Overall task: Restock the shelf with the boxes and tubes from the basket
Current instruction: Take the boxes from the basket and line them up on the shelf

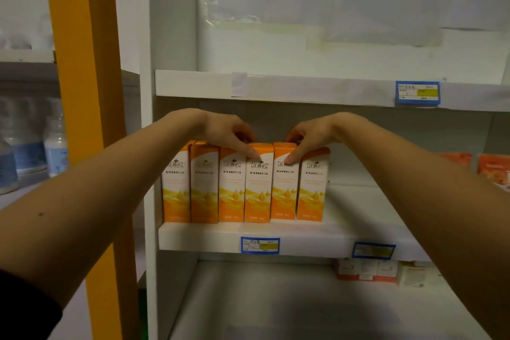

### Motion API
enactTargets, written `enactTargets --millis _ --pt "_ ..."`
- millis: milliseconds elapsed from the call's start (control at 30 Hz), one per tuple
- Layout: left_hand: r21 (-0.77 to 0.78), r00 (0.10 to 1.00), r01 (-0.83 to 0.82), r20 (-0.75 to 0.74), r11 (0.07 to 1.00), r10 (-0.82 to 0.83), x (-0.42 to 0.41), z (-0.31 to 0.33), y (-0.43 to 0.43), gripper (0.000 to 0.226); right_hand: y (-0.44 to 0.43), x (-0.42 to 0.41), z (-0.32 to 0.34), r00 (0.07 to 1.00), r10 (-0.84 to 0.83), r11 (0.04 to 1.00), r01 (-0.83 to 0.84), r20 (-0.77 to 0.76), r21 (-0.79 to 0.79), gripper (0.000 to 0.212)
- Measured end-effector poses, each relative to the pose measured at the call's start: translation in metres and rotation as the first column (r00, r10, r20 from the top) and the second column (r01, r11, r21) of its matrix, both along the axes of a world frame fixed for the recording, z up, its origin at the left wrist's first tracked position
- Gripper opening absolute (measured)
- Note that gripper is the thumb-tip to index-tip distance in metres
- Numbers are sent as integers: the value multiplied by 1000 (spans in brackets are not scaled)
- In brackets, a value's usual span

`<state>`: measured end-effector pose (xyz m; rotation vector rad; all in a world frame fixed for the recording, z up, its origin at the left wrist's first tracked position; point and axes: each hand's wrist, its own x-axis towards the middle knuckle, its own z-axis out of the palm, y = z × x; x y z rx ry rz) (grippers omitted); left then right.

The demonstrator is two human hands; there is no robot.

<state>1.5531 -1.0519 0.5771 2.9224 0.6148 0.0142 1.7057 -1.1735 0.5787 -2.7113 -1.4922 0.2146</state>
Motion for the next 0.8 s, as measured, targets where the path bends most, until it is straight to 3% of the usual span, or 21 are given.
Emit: enactTargets --millis 200,433,800 --pt "28 1000 14 7 1000 -14 3 -2 -3 55 -5 -3 3 999 28 999 -27 -29 36 73" --pt "25 1000 13 11 1000 -14 3 -2 -3 52 -11 -9 8 997 66 998 -66 -42 -9 55" --pt "26 1000 2 6 1000 -2 6 -1 -4 53 -10 1 -4 994 75 994 -68 -86 84 64"
